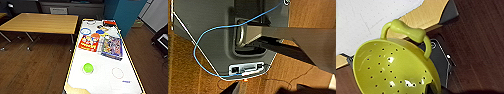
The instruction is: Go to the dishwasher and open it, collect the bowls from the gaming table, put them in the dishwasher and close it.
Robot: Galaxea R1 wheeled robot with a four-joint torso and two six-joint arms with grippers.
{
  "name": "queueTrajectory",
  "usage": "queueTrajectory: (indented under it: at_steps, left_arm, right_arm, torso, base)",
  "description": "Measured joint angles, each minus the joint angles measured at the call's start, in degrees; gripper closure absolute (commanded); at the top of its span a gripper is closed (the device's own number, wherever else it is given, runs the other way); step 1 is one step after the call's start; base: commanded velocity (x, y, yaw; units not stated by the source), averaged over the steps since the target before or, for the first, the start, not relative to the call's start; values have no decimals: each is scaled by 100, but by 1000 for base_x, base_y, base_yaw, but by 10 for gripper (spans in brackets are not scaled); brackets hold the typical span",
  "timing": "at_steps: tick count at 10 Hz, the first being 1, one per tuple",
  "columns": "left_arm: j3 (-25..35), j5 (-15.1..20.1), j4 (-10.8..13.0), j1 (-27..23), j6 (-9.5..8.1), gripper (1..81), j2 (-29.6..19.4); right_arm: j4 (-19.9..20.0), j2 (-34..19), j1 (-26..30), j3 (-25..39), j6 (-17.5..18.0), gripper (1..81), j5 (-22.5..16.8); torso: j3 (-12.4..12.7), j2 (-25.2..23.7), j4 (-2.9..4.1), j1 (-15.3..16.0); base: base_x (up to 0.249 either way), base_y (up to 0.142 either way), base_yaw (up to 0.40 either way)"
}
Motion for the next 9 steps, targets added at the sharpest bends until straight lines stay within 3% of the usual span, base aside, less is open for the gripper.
queueTrajectory:
  at_steps: [1,2,4,6,8,9]
  left_arm:
    - [408,5,0,-61,-2,10,-318]
    - [916,-2,-2,-138,-2,10,-725]
    - [1746,-6,-4,-317,-2,10,-1541]
    - [2506,5,-11,-479,-46,10,-2308]
    - [3391,30,-30,-813,-138,10,-3083]
    - [3780,69,-39,-1075,-262,10,-3451]
  right_arm:
    - [91,-13,-249,20,-146,811,118]
    - [258,-5,-1073,22,-579,811,669]
    - [347,172,-2109,-193,-979,811,1387]
    - [377,511,-2837,-355,-1235,811,2085]
    - [372,1167,-3584,-592,-1534,811,3053]
    - [363,1420,-3771,-680,-1603,811,3372]
  torso:
    - [0,0,0,0]
    - [0,0,0,0]
    - [0,0,0,0]
    - [0,0,0,0]
    - [0,0,0,0]
    - [0,0,0,0]
  base:
    - [0,0,0]
    - [0,0,0]
    - [0,0,0]
    - [0,0,0]
    - [0,0,0]
    - [0,0,0]
